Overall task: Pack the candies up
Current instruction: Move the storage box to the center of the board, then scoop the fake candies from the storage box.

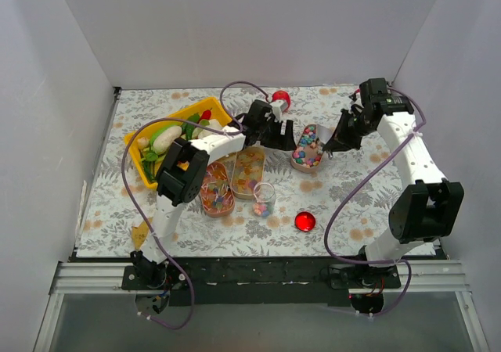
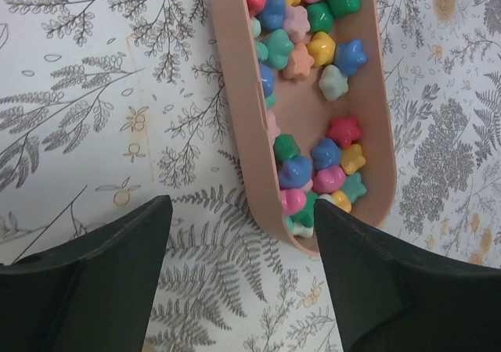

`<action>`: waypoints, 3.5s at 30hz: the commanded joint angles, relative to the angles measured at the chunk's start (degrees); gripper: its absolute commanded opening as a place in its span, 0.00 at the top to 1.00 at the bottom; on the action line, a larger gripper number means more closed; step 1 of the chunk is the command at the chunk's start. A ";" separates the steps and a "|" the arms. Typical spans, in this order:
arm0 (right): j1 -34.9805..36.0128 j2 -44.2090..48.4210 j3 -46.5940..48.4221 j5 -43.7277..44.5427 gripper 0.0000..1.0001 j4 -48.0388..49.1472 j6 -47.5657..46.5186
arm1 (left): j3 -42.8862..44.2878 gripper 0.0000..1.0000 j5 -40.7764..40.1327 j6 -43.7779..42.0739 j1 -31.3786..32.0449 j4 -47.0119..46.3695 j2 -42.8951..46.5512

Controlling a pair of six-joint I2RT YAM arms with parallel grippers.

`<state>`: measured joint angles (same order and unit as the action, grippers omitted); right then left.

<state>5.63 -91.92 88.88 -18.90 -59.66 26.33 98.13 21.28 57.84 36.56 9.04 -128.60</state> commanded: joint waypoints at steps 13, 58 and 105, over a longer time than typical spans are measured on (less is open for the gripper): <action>0.09 8.86 -15.13 -2.11 0.99 3.41 -0.31 | 15.06 0.41 -7.20 -6.95 3.70 3.60 -8.50; 11.77 9.22 -23.32 -8.17 0.99 1.74 0.48 | -20.43 0.89 -25.58 -1.51 13.10 10.47 20.75; 12.30 -12.31 -8.20 -16.53 0.99 -14.44 1.71 | -21.49 1.00 -36.31 -4.76 16.00 8.37 18.91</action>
<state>17.87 -102.17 77.12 -34.74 -72.49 28.23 77.19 -12.27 52.93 52.27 18.41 -111.68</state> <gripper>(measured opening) 0.080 0.031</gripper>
